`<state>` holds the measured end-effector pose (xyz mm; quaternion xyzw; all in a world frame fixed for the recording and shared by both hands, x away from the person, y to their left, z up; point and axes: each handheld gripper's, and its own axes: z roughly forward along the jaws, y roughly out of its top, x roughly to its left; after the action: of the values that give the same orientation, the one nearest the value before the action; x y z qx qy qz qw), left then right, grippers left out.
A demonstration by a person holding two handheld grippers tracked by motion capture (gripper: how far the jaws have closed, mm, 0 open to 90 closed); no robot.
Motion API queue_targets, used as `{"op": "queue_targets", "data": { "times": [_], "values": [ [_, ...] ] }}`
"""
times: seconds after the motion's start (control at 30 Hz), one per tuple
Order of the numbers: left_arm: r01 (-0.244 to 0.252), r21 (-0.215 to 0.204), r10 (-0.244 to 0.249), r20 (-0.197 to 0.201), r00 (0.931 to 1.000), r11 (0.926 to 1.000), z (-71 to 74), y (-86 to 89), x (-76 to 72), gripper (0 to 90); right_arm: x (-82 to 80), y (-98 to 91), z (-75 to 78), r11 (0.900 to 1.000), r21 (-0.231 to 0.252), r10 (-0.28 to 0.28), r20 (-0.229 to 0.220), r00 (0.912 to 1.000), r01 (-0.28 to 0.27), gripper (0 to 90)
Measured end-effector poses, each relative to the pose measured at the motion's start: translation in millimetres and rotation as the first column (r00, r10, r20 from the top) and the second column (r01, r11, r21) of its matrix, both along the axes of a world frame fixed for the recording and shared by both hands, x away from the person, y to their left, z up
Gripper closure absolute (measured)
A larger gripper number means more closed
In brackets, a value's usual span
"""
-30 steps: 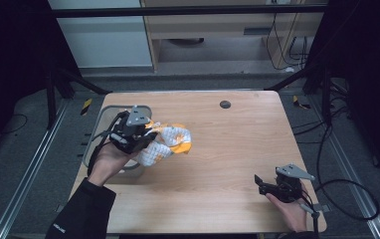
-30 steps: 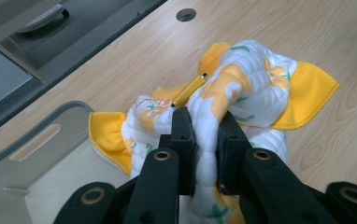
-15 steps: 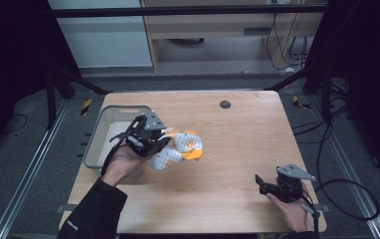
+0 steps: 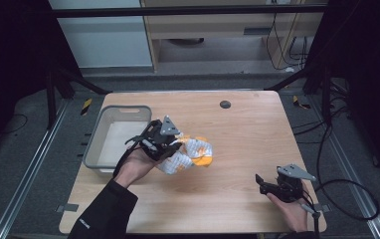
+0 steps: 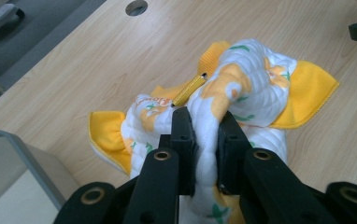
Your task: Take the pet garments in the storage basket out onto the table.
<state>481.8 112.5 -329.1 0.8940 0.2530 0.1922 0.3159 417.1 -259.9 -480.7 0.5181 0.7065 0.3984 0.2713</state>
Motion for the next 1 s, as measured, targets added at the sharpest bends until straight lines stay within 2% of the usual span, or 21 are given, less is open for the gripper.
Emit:
{"op": "queue_targets", "data": {
  "times": [0.57, 1.0],
  "values": [
    [0.032, 0.022, -0.031, -0.044, 0.9985, 0.9992, -33.9, -22.8, 3.9, 80.0, 0.0, -0.1, 0.3, 1.0000, -0.002, -0.001, 0.001, 1.0000, 0.001, 15.4],
    [0.086, 0.023, -0.084, -0.084, 0.9930, 0.9960, -58.0, -43.9, 1.8, 79.8, 0.2, -0.4, 0.1, 1.0000, -0.003, 0.000, 0.001, 1.0000, 0.000, 15.4]
  ]
}}
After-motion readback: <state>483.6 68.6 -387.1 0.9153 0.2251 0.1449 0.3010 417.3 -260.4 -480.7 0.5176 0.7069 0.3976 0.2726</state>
